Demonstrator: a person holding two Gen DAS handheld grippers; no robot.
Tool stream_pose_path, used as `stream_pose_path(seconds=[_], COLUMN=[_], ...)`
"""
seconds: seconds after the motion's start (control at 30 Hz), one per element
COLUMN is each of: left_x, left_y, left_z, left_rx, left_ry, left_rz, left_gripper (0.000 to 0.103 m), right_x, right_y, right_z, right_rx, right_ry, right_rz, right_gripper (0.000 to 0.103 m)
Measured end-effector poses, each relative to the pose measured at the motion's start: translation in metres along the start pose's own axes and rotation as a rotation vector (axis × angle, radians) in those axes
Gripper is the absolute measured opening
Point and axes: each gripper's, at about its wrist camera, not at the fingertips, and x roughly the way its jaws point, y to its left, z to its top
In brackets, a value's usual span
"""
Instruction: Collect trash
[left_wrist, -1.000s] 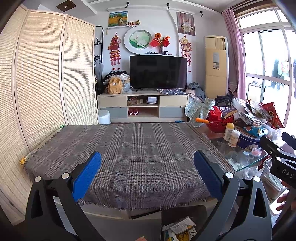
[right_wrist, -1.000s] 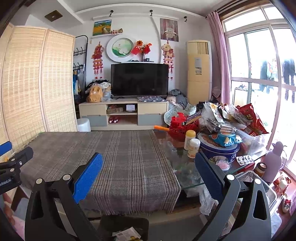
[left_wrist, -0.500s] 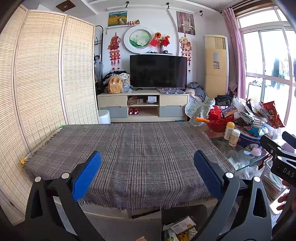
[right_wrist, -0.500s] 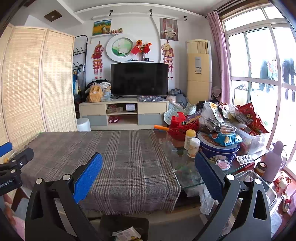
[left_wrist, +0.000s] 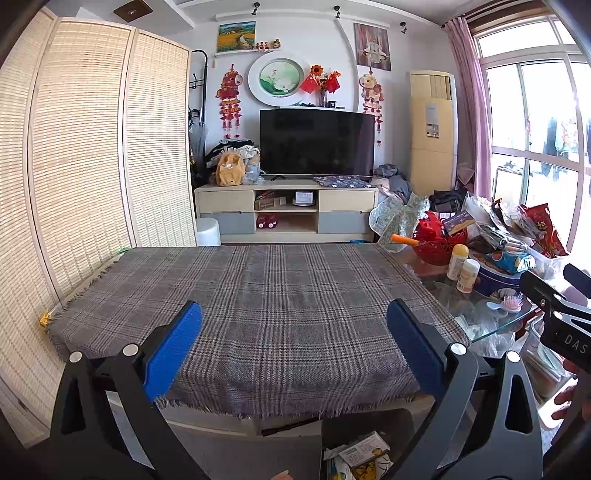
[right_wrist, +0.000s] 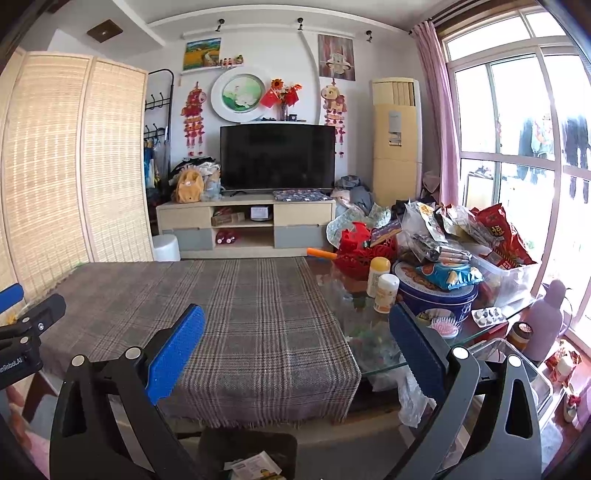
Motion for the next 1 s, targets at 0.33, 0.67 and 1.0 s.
stream_pose_path(seconds=[0.33,0.67,1.0], left_x=[0.0028,0.0016,0.0004], left_y=[0.0009,-0.0003,0.0013], left_z=[0.0008,0.0008,0.0013], left_rx=[0.0,0.0,0.006], left_ry=[0.001,-0.003,-0.011], left_rz=[0.002,0.001,0.009], left_gripper=[0.095,0.095,0.095], right_x=[0.0024,0.0012,0.002], right_y=[-0.0004,-0.0021,-0.0027], right_z=[-0.0001,0.0006,0.0006], right_rx=[0.012,0.016,0.02], right_ry=[0.006,0.003,0.002], right_rz=[0.007,0.002,0.001], right_gripper=[0.1,0.1,0.1])
